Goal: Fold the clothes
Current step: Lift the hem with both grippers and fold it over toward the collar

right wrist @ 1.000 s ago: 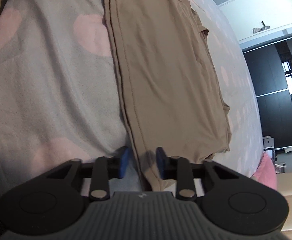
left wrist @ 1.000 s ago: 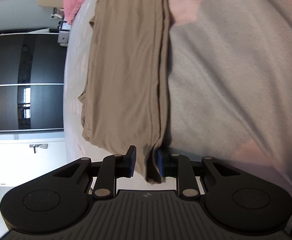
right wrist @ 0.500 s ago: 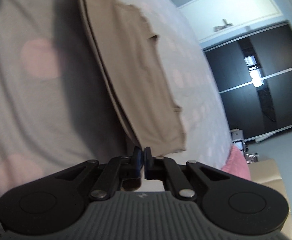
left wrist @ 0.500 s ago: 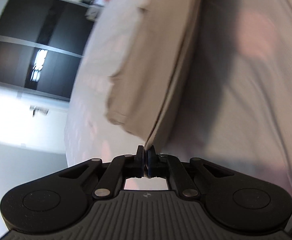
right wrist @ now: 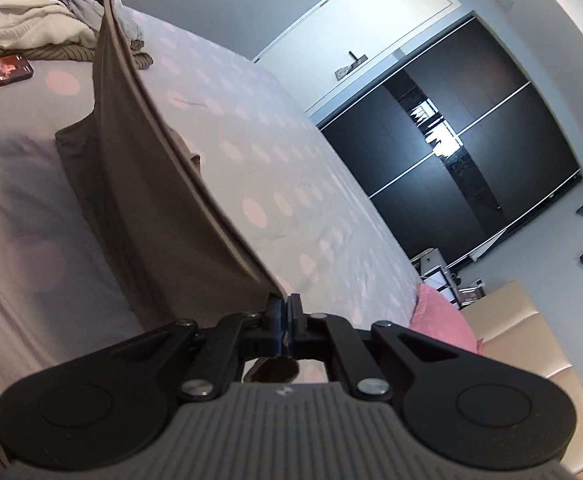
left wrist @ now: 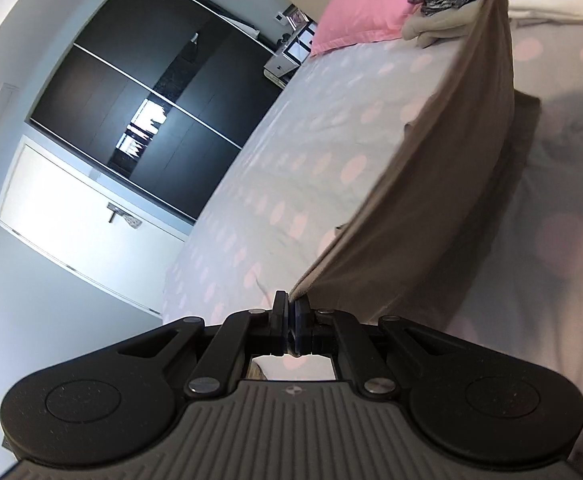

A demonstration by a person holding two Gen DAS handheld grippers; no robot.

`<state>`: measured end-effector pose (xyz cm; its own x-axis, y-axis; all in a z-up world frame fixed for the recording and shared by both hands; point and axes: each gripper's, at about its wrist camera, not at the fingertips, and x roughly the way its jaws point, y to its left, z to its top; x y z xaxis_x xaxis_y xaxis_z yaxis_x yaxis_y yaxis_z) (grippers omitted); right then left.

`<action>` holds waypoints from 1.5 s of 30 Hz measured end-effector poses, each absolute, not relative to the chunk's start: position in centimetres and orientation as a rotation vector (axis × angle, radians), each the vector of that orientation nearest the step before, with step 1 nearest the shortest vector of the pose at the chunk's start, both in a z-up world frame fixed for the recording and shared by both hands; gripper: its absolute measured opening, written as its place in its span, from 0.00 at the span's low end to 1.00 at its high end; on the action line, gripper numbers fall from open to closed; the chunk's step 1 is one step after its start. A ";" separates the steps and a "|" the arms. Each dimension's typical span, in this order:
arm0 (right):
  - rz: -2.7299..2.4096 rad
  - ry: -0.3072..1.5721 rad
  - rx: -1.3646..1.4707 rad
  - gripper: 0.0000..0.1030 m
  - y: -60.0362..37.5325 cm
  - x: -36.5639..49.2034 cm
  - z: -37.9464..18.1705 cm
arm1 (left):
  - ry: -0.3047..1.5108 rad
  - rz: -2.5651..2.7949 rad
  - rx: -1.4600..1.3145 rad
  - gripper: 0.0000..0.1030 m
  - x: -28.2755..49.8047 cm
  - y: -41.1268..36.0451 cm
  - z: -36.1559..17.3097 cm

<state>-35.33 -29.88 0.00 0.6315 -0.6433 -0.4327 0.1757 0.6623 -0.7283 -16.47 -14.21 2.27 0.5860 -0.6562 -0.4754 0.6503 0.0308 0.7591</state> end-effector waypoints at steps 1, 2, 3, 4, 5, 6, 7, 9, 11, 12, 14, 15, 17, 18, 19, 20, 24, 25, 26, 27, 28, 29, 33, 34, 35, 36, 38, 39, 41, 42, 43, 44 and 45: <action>-0.512 0.749 -0.700 0.03 -29.5 -35.7 0.3 | 0.003 -1.013 1.167 0.01 -16.8 -13.8 2.6; -0.509 0.752 -0.701 0.03 -29.2 -36.0 0.5 | 0.016 -1.023 1.171 0.01 -17.0 -13.4 2.8; -0.506 0.755 -0.701 0.03 -28.8 -36.4 0.8 | 0.031 -1.035 1.173 0.01 -17.2 -13.0 2.9; -0.503 0.758 -0.702 0.03 -28.5 -36.7 1.1 | 0.045 -1.044 1.178 0.01 -17.2 -12.8 3.0; -0.500 0.762 -0.704 0.02 -28.3 -36.9 1.1 | 0.054 -1.054 1.182 0.01 -17.3 -12.6 3.1; -0.497 0.765 -0.702 0.03 -28.0 -37.2 1.3 | 0.062 -1.065 1.185 0.01 -17.4 -12.3 3.2; -0.493 0.769 -0.700 0.03 -27.8 -37.4 1.5 | 0.069 -1.077 1.189 0.01 -17.4 -12.1 3.3; -0.487 0.776 -0.695 0.02 -27.3 -38.0 1.9 | 0.088 -1.097 1.188 0.01 -17.4 -11.7 3.5; -0.468 0.795 -0.683 0.02 -27.0 -38.5 2.4 | 0.111 -1.115 1.185 0.01 -17.3 -11.5 3.6; -0.459 0.805 -0.677 0.03 -26.9 -38.6 2.6 | 0.125 -1.123 1.183 0.01 -17.2 -11.6 3.6; -0.454 0.813 -0.665 0.02 -27.1 -38.7 2.7 | 0.141 -1.128 1.181 0.01 -16.7 -12.1 3.4; -0.457 0.811 -0.668 0.02 -27.2 -38.6 2.7 | 0.142 -1.126 1.180 0.01 -16.4 -12.5 3.3; -0.466 0.806 -0.683 0.02 -27.4 -38.3 2.4 | 0.144 -1.118 1.175 0.01 -15.9 -13.4 3.0; -0.473 0.801 -0.693 0.02 -27.6 -38.1 2.2 | 0.143 -1.109 1.169 0.01 -15.6 -13.9 2.8; -0.479 0.798 -0.707 0.02 -28.0 -37.5 2.0 | 0.146 -1.103 1.161 0.01 -15.2 -14.5 2.8; -0.484 0.795 -0.722 0.02 -28.4 -37.1 1.7 | 0.153 -1.098 1.149 0.01 -14.5 -15.2 2.8; -0.505 0.792 -0.765 0.02 -31.3 -34.5 0.8 | 0.148 -1.099 1.126 0.01 -11.9 -18.1 2.9; -0.511 0.796 -0.770 0.02 -32.2 -33.8 0.6 | 0.149 -1.101 1.129 0.01 -11.2 -19.0 2.8; -0.513 0.798 -0.767 0.02 -33.1 -33.1 0.5 | 0.147 -1.102 1.136 0.01 -10.5 -19.9 2.6; -0.514 0.801 -0.762 0.02 -34.0 -32.4 0.3 | 0.143 -1.101 1.148 0.01 -9.8 -20.9 2.3; -0.513 0.804 -0.755 0.02 -34.9 -31.7 0.2 | 0.140 -1.100 1.160 0.01 -9.1 -21.8 2.0; -0.510 0.810 -0.751 0.03 -35.8 -31.0 0.0 | 0.138 -1.097 1.171 0.01 -8.4 -22.8 1.7; -0.495 0.836 -0.735 0.03 -39.7 -27.8 -1.3 | 0.157 -1.092 1.201 0.01 -5.3 -26.7 -0.1; -0.490 0.848 -0.725 0.03 -40.6 -26.9 -1.8 | 0.173 -1.094 1.206 0.01 -4.5 -27.7 -0.7; -0.484 0.860 -0.714 0.03 -41.7 -26.0 -2.4 | 0.188 -1.094 1.213 0.01 -3.7 -28.7 -1.3; -0.477 0.872 -0.704 0.03 -42.7 -25.1 -3.0 | 0.204 -1.095 1.219 0.01 -2.8 -29.7 -1.9; -0.466 0.896 -0.685 0.03 -44.7 -23.3 -4.4 | 0.235 -1.099 1.228 0.01 -1.2 -31.5 -3.2; -0.462 0.906 -0.673 0.03 -45.3 -22.7 -5.2 | 0.255 -1.105 1.232 0.01 -0.4 -32.4 -4.0; -0.455 0.927 -0.647 0.03 -46.5 -21.7 -6.8 | 0.292 -1.111 1.246 0.01 1.0 -34.1 -5.6; -0.452 0.937 -0.634 0.03 -47.1 -21.1 -7.6 | 0.310 -1.112 1.254 0.01 1.7 -35.0 -6.5; -0.448 0.947 -0.621 0.03 -47.7 -20.6 -8.4 | 0.326 -1.114 1.257 0.01 2.3 -35.7 -7.4; -0.445 0.957 -0.608 0.03 -48.3 -20.1 -9.2 | 0.337 -1.115 1.257 0.01 2.9 -36.4 -8.1; -0.441 0.967 -0.595 0.03 -48.9 -19.5 -10.0 | 0.353 -1.115 1.254 0.01 3.4 -37.0 -8.8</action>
